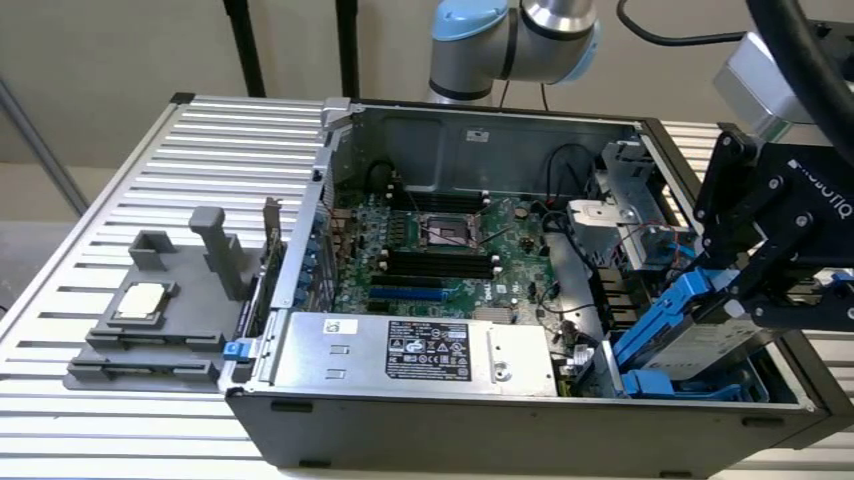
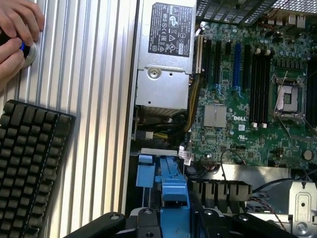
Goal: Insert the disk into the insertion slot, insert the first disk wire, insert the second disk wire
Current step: 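Insert the disk into the insertion slot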
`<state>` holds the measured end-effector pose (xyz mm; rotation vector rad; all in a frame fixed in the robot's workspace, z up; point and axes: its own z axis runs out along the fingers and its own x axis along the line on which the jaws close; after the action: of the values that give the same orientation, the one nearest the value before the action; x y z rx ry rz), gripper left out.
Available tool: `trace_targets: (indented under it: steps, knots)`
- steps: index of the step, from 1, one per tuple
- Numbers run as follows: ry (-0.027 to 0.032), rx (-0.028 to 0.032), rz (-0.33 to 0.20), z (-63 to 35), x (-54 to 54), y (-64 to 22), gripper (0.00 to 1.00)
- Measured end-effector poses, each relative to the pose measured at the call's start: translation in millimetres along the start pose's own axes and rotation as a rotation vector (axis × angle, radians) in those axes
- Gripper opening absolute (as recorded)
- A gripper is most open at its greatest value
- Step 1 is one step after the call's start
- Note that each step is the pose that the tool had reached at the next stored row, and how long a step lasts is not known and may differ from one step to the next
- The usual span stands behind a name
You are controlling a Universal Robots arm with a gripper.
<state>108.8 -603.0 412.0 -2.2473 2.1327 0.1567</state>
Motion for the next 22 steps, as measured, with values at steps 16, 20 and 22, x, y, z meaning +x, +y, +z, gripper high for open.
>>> trace_targets:
  steps: [16,20,22]
  knots:
    - [-0.0343,0.0122,-0.011,0.6,-0.4,7.2,0.32]
    - [-0.0336,0.0123,-0.013,0.7,-0.4,7.7,0.39]
    - [-0.0337,0.0121,-0.014,0.7,-0.4,7.7,0.39]
